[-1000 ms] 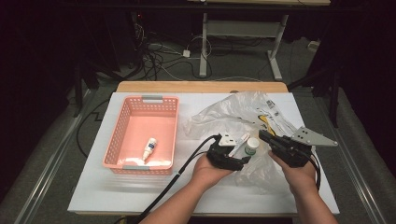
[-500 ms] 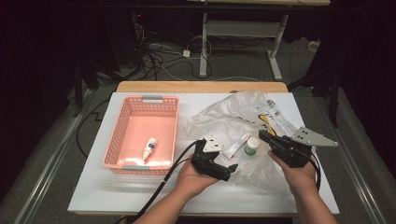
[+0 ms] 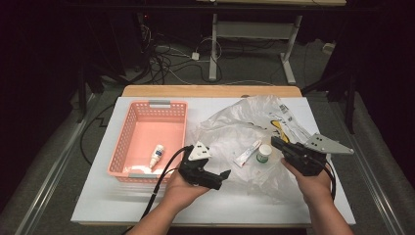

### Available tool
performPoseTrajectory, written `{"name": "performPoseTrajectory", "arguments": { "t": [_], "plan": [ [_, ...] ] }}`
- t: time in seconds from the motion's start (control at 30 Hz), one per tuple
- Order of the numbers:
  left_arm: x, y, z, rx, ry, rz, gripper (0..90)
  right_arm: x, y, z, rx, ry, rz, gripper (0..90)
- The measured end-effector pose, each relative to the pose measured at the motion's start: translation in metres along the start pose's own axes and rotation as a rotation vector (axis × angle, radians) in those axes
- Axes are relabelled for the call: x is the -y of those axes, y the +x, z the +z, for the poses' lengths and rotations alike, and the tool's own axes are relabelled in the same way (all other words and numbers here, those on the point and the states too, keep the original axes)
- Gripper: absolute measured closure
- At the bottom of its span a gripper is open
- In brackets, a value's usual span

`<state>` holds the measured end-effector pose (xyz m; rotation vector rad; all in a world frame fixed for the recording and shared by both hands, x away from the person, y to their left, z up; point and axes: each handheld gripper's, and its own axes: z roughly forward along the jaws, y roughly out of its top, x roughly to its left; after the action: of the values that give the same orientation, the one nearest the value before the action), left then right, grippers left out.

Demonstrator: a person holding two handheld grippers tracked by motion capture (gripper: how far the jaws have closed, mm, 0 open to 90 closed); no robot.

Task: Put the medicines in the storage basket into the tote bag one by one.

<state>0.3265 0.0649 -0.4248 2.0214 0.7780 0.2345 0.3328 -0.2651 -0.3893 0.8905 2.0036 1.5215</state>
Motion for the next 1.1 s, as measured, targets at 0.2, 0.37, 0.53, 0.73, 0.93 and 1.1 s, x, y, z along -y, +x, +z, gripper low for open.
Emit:
{"name": "performPoseTrajectory", "arguments": {
  "t": [0.2,0.37,0.53,0.73,0.93,1.1],
  "plan": [
    [0.002,0.007,-0.014,-0.032,-0.001,-0.008,0.0,0.0,0.0,-0.001,-0.001,0.001,0.0,90.0],
    [0.005,0.015,-0.025,-0.056,-0.009,-0.035,0.0,0.0,0.0,-0.001,-0.001,-0.004,-0.005,90.0],
    [0.009,0.023,-0.038,-0.095,-0.012,-0.039,0.0,0.0,-0.001,-0.002,-0.003,-0.004,-0.007,90.0],
    [0.016,0.035,-0.051,-0.148,-0.013,-0.057,0.0,0.0,-0.001,-0.003,0.0,-0.003,-0.003,90.0],
    [0.02,0.048,-0.064,-0.198,-0.017,-0.078,0.0,0.0,-0.001,-0.003,0.0,-0.005,-0.004,90.0],
    [0.024,0.059,-0.073,-0.227,-0.019,-0.105,0.0,0.0,-0.001,-0.003,0.0,-0.004,-0.003,90.0]
  ]
}}
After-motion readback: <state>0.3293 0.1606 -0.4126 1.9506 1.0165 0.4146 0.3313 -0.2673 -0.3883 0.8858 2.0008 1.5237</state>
